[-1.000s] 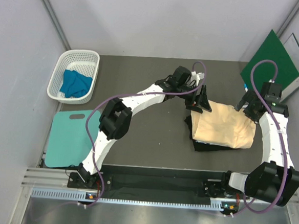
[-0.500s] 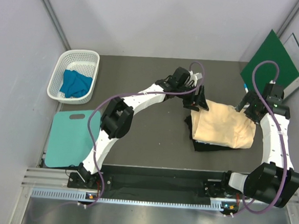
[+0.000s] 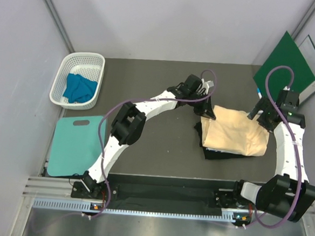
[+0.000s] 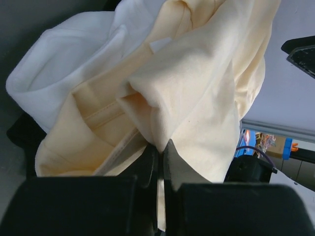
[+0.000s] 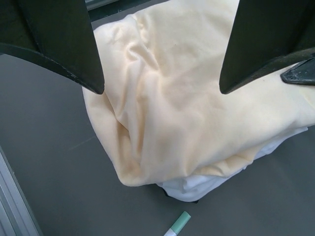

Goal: Fold and stack the t-shirts
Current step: Smooth out wrinkles on the folded tshirt

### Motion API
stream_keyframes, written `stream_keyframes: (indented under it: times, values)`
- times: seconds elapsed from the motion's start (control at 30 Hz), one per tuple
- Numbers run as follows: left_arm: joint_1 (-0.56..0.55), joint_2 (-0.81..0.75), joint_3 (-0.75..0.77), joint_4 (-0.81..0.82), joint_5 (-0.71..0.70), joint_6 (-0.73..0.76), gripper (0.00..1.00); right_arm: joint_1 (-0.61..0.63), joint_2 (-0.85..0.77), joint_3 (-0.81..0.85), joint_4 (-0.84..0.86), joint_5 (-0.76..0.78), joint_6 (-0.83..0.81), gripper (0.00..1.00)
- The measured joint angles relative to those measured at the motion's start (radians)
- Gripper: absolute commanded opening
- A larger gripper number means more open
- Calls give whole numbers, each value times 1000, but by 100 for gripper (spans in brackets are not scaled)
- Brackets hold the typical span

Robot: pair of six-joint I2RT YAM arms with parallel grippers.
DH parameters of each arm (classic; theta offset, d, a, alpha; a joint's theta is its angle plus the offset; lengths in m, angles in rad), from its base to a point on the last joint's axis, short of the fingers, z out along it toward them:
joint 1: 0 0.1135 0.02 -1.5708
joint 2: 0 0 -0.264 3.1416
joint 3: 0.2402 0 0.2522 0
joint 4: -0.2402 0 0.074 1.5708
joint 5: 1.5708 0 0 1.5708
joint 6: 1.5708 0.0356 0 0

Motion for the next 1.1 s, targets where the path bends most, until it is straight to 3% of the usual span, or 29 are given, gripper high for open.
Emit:
stream_keyframes:
  times: [0.43,0.83,0.9,0.97,1.0,1.1]
  values:
    - [13,-234,-148,-3,-33,5,0,-1,69,-80,64,-37,1,100]
    - [15,-242,-247,-42,-66,13,3,-1,180,-79,111,-49,0,100]
    - [16,-238,-247,-50,-71,18,40,0,179,-76,106,-41,-2,100]
    - [16,-233,-246,-65,-79,36,90,1,171,-58,90,-29,-10,100]
    - [16,-233,-246,-74,-85,49,99,2,158,-43,78,-21,-17,100]
    - [22,-233,-246,-124,-116,68,99,12,91,17,48,-6,-26,100]
